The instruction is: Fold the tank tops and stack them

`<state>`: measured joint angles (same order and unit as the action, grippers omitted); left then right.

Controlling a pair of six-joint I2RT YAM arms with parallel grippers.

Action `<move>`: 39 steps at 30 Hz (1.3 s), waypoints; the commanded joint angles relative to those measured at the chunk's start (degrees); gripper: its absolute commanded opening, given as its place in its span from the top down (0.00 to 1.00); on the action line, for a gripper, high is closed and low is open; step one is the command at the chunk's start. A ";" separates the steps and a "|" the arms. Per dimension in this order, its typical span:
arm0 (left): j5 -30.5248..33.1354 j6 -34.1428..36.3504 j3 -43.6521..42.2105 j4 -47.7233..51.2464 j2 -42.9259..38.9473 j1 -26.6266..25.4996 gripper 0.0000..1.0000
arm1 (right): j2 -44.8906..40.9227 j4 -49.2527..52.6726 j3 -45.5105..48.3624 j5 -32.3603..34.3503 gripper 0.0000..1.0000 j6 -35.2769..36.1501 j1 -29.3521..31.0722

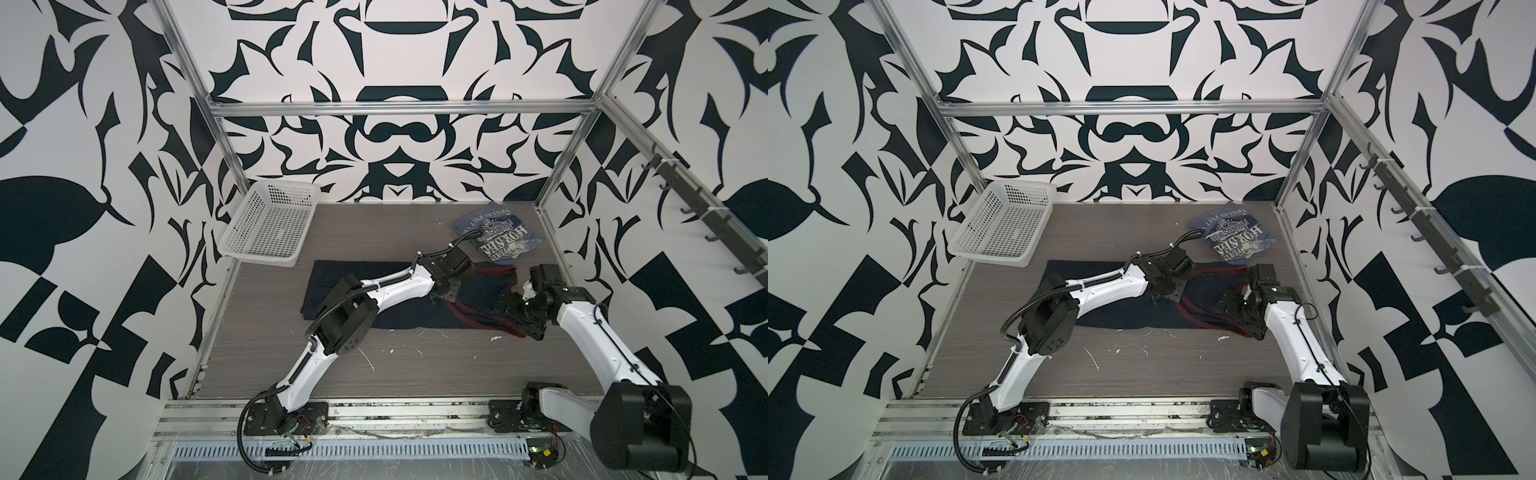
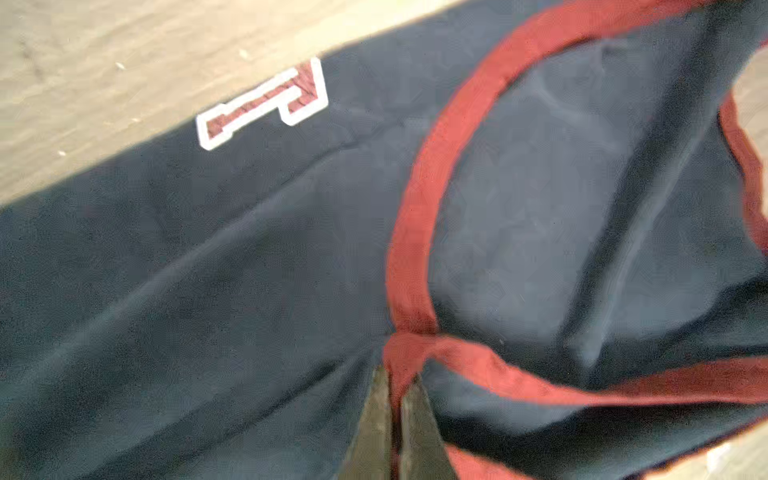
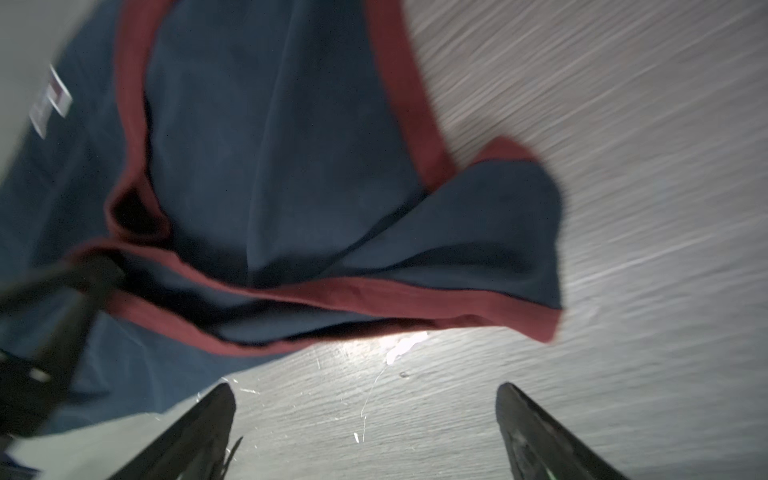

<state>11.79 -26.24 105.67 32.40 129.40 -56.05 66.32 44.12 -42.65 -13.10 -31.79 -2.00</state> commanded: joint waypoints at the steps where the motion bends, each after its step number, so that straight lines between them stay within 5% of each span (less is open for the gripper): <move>1: 0.56 -1.00 2.05 -0.32 2.92 0.71 0.99 | 2.30 -2.23 1.11 0.79 0.00 -1.90 2.04; 8: 0.82 -1.80 3.43 -0.07 5.47 1.74 0.95 | 5.38 -7.06 3.15 -1.53 0.00 -3.37 2.37; 20: 0.85 -2.01 1.50 -1.03 5.38 1.82 0.83 | 14.45 -9.49 -4.51 9.21 0.00 -0.05 1.87; 39: 0.51 -2.34 2.05 -1.73 5.86 2.37 0.75 | 19.35 -11.04 -9.28 2.80 0.06 -0.83 -2.81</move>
<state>11.97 -28.05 107.55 30.79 133.73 -54.06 84.86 34.41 -49.50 -10.09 -32.80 -4.10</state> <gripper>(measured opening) 0.248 0.947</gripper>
